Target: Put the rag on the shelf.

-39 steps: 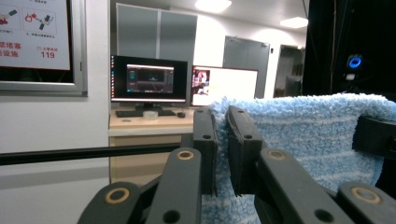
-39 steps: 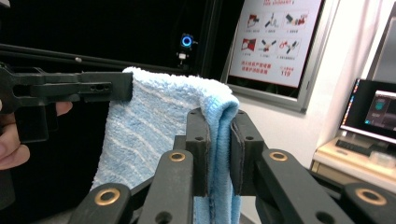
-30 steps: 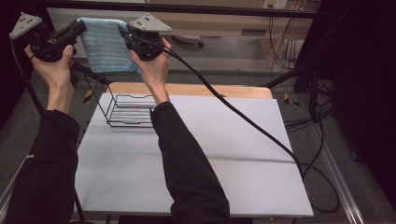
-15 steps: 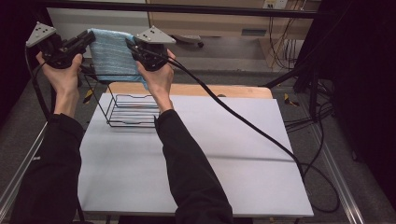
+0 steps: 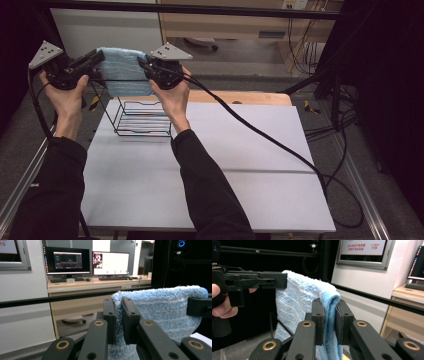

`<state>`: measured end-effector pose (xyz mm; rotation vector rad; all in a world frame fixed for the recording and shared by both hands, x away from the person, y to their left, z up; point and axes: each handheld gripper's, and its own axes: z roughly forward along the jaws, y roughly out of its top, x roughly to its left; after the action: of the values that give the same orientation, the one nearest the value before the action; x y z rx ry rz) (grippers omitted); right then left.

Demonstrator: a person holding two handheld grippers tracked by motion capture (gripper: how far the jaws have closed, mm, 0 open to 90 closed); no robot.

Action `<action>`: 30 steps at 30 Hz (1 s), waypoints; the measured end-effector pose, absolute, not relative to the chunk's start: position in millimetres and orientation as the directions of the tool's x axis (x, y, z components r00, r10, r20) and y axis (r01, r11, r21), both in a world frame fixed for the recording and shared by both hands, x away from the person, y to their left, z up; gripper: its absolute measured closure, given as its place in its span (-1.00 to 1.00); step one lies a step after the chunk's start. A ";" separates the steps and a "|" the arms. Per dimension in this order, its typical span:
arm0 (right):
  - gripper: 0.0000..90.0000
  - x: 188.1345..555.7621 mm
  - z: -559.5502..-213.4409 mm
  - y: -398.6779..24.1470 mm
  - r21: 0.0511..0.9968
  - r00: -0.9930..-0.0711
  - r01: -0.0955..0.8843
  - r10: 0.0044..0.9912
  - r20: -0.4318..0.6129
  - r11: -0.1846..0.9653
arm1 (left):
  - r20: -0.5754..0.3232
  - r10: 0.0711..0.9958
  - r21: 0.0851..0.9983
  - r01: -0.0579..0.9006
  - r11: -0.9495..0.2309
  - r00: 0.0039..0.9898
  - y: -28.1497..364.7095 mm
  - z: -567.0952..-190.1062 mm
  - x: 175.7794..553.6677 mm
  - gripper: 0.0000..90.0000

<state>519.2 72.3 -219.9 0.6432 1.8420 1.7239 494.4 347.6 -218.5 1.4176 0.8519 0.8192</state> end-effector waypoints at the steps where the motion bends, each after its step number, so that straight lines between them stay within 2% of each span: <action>1: 0.77 518.8 -220.9 72.9 0.997 -0.746 -0.010 0.663 -0.057 0.074 | -0.011 0.878 1.000 0.029 -0.004 0.479 348.7 -219.9 493.4 0.83; 13: 0.77 512.4 -226.2 76.5 0.993 -0.763 -0.008 0.642 -0.079 0.114 | -0.025 0.864 0.999 0.042 0.005 0.503 357.9 -232.1 480.7 0.83; 30: 0.75 504.1 -229.4 76.1 0.974 -0.815 0.048 0.573 -0.090 0.222 | -0.056 0.840 0.986 0.160 -0.037 0.540 363.9 -237.4 461.4 0.74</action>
<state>504.1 76.1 -229.4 0.5719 2.0689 1.6249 461.4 363.9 -237.4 1.5369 0.8882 0.6844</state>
